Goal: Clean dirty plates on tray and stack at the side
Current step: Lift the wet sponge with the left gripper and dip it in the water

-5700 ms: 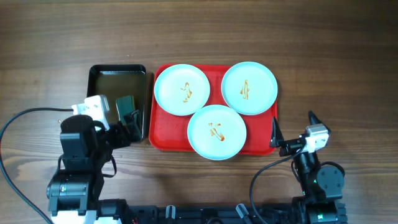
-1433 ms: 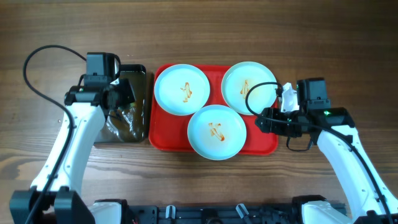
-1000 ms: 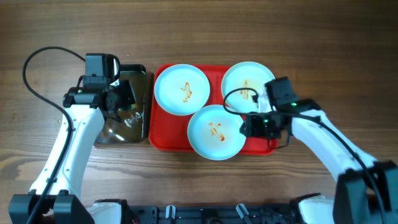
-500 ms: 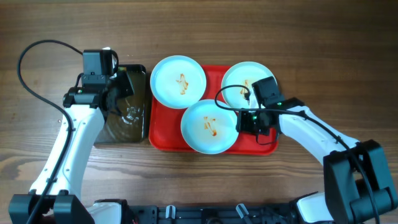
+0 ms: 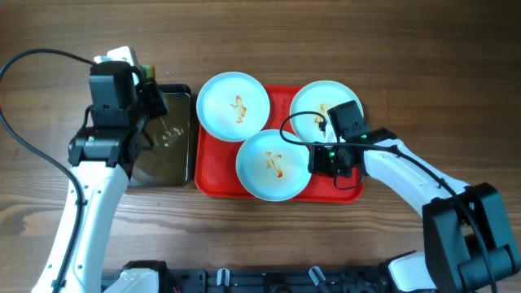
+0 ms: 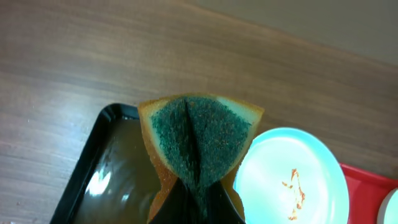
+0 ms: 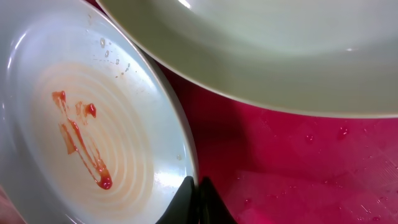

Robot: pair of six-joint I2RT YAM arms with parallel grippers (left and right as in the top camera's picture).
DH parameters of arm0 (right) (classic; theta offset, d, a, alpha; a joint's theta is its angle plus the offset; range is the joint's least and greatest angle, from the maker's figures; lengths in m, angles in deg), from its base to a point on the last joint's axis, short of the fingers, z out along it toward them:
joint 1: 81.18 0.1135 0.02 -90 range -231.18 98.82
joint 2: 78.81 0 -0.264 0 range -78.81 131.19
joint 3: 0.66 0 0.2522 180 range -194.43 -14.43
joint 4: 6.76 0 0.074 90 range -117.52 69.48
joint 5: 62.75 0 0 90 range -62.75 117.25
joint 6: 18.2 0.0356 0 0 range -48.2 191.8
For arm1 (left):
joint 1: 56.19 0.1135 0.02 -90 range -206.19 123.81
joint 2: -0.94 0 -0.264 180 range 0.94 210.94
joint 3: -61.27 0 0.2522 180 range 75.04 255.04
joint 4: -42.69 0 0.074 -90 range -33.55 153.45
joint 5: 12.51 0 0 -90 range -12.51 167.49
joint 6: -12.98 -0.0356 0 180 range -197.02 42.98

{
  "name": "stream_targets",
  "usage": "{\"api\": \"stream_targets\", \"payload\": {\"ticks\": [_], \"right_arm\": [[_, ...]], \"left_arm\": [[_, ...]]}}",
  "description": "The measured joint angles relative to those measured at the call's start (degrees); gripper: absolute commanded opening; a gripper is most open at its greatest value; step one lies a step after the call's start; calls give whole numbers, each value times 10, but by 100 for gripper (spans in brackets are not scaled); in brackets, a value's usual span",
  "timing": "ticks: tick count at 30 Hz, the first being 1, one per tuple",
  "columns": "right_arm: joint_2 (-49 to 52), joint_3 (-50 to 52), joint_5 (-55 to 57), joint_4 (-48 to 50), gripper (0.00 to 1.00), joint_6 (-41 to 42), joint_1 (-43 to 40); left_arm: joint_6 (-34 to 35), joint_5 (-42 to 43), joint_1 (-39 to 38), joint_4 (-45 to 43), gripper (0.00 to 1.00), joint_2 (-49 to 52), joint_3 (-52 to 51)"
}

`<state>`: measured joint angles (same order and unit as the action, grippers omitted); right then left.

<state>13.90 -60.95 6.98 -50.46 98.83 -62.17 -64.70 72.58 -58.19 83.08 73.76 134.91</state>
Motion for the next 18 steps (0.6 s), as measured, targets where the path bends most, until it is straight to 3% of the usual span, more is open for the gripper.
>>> {"api": "stream_targets", "payload": {"ticks": [10,18], "right_arm": [[0,0,0,0,4,0,0],[0,0,0,0,4,0,0]], "left_arm": [[0,0,0,-76,4,-64,0],[0,0,0,-87,4,-107,0]]}}
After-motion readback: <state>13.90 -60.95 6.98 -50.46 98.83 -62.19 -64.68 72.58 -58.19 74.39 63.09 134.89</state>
